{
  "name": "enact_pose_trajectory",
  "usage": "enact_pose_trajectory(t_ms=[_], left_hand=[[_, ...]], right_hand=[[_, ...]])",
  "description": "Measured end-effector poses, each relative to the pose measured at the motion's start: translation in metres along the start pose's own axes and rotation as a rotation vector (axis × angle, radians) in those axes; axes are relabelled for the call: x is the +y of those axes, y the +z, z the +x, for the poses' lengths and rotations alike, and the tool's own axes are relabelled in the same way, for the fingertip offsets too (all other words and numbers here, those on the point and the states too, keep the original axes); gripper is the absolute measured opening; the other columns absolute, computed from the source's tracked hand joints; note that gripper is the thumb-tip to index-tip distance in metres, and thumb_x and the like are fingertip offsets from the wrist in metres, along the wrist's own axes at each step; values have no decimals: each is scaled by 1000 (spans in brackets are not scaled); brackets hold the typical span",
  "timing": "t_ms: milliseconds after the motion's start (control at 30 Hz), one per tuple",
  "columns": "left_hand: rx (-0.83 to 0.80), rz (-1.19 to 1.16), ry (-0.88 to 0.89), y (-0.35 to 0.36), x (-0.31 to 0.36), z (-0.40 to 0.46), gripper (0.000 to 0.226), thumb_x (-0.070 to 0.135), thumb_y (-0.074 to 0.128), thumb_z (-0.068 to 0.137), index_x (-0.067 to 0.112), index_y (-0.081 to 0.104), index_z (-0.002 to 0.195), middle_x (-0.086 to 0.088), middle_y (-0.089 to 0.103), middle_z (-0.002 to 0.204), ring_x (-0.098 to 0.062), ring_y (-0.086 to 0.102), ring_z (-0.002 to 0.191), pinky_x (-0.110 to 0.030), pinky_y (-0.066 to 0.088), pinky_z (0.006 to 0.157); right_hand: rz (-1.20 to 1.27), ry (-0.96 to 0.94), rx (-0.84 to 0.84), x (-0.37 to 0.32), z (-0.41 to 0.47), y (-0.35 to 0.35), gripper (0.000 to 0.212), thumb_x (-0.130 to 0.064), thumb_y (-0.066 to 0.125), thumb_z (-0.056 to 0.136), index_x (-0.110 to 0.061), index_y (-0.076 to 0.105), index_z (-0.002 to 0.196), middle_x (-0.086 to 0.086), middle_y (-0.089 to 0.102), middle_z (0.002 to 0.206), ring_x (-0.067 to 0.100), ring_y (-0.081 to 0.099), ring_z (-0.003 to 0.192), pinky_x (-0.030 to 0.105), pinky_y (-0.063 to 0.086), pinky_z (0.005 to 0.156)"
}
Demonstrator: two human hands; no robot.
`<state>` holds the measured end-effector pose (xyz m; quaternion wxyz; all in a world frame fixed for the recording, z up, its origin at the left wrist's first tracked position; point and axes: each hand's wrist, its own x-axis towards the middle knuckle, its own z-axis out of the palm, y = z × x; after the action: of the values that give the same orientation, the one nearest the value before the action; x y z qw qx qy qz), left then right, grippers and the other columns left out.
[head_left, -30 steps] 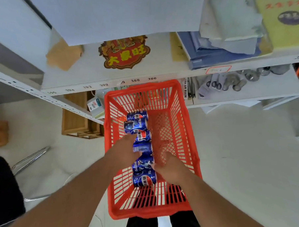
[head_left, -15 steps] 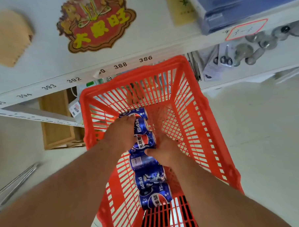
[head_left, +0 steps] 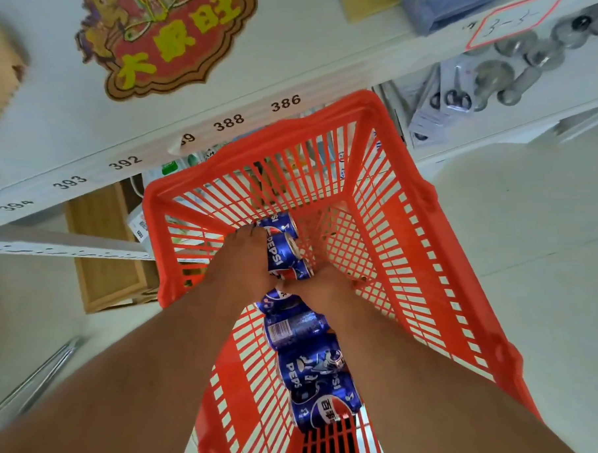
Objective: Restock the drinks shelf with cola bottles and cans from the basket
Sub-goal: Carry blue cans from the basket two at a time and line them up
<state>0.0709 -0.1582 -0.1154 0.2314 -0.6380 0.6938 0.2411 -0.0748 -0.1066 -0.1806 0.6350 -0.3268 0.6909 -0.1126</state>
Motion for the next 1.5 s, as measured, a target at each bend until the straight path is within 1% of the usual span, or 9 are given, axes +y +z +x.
enact_pose_trajectory(t_ms=[167,333,467,633,733,867,1000,1200,1500], left_hand=[[18,-102,-38,-1,-4,0,87,37,90,70,11,47,140,-12,54,130,-31,56,118,-45,53,98],[53,-238,-44,-14,-5,-9,72,39,88,64,14,56,123,-7,58,111,-27,60,98,-43,56,83],[80,-523,-116,-43,1,-42,67,43,90,59,21,58,114,0,67,101,-20,69,85,-41,62,75],[125,-965,-127,-96,17,-120,54,34,90,78,28,61,123,6,73,107,-12,73,84,-27,56,68],[105,-1154,-85,-130,28,-170,65,47,93,70,31,63,126,3,77,115,-22,78,95,-43,64,82],[42,-1316,69,-169,55,-222,60,45,92,70,31,70,123,-1,78,117,-30,77,103,-58,59,95],[-89,-1456,261,-188,90,-257,56,28,83,84,20,63,136,-11,72,131,-35,71,117,-63,52,104],[-273,-1569,367,-197,153,-311,57,30,65,82,8,62,135,-22,72,127,-44,70,112,-58,61,87],[-380,-1174,684,-191,248,-349,76,34,95,65,22,60,132,-10,75,124,-31,73,115,-59,54,102]], right_hand=[[203,68,-49,-3,-4,7,88,-20,97,67,-15,51,143,0,64,130,16,57,104,32,47,87],[285,3,35,-8,-22,5,85,-27,94,55,-21,48,127,-2,68,112,16,70,96,41,62,80],[291,-98,35,-29,-65,-28,56,-17,91,70,-33,45,99,-2,66,102,14,69,88,38,63,72],[309,-212,-12,-57,-156,-82,54,-15,89,74,-34,52,108,0,66,108,18,72,90,37,61,76],[382,-315,-14,-66,-219,-113,55,-13,90,75,-37,61,114,-3,73,112,14,75,97,25,60,78],[489,-415,-5,-82,-292,-150,52,-10,90,72,-24,72,119,1,79,112,22,77,105,43,59,98],[720,-443,11,-79,-355,-173,53,-12,81,72,-1,69,123,22,75,115,37,74,99,48,61,88],[1005,-448,116,-54,-439,-188,20,-17,53,99,-5,68,98,16,76,80,27,72,63,39,58,61],[950,-551,403,13,-522,-229,39,-14,78,89,0,68,123,23,77,112,35,75,93,52,62,80]])
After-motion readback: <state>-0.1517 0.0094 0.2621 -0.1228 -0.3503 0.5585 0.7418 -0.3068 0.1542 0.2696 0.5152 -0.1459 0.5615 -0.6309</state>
